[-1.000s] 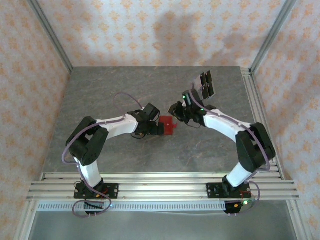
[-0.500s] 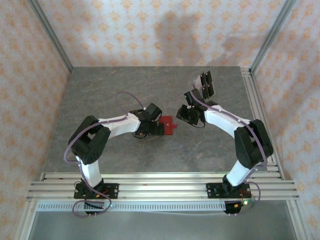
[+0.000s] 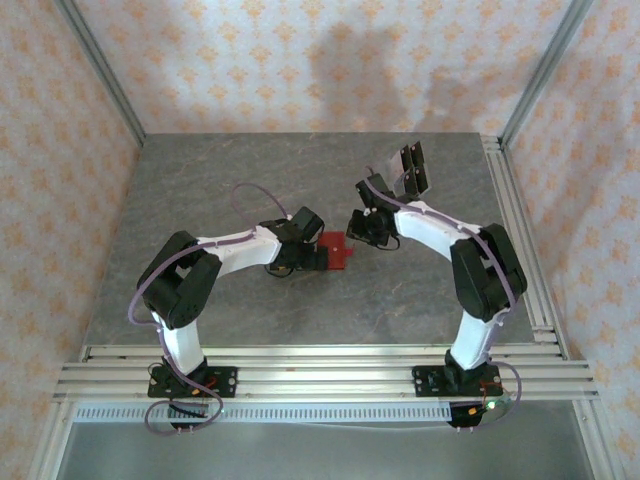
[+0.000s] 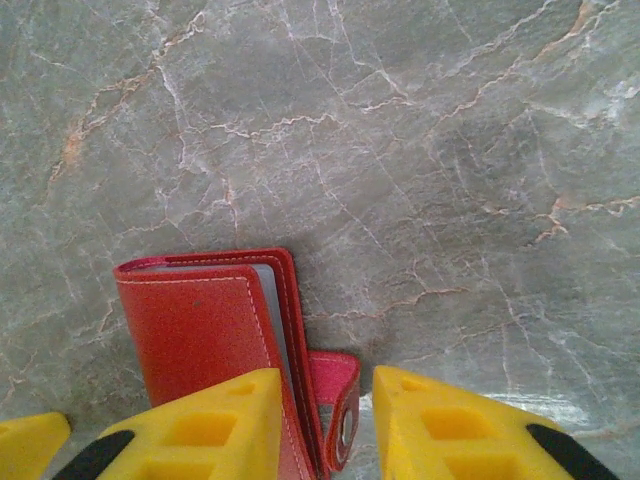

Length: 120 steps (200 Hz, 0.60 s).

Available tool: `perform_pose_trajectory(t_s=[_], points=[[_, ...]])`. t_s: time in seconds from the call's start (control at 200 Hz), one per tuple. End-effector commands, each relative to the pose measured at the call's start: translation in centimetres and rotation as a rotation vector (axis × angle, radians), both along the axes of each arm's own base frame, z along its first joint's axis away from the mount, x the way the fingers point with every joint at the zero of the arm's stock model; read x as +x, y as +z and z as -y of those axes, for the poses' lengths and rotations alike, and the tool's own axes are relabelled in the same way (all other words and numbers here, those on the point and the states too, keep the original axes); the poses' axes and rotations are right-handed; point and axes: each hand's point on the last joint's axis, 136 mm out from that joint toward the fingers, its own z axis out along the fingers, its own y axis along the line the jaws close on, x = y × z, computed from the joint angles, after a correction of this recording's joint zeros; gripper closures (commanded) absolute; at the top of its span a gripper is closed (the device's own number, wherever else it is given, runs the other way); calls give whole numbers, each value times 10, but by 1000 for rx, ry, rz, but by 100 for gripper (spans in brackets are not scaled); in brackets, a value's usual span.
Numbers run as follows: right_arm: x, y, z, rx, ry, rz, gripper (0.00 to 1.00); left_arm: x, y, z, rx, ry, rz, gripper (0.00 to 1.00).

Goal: Put the credit cards into the card holder
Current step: Close the button on the card holder.

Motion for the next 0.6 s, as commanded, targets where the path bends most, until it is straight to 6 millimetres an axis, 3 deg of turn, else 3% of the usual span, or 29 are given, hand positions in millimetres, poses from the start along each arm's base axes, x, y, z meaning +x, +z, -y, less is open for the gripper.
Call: perform_pose_trajectory(t_s=[0.0,0.596], points=[[1,-4,6,-58,10,-10,74,-14,-21,-29,135,44,-73,0],[-5,-18,6,-59,18,-41,94,-12,-23,-28,136,44,-74,0]])
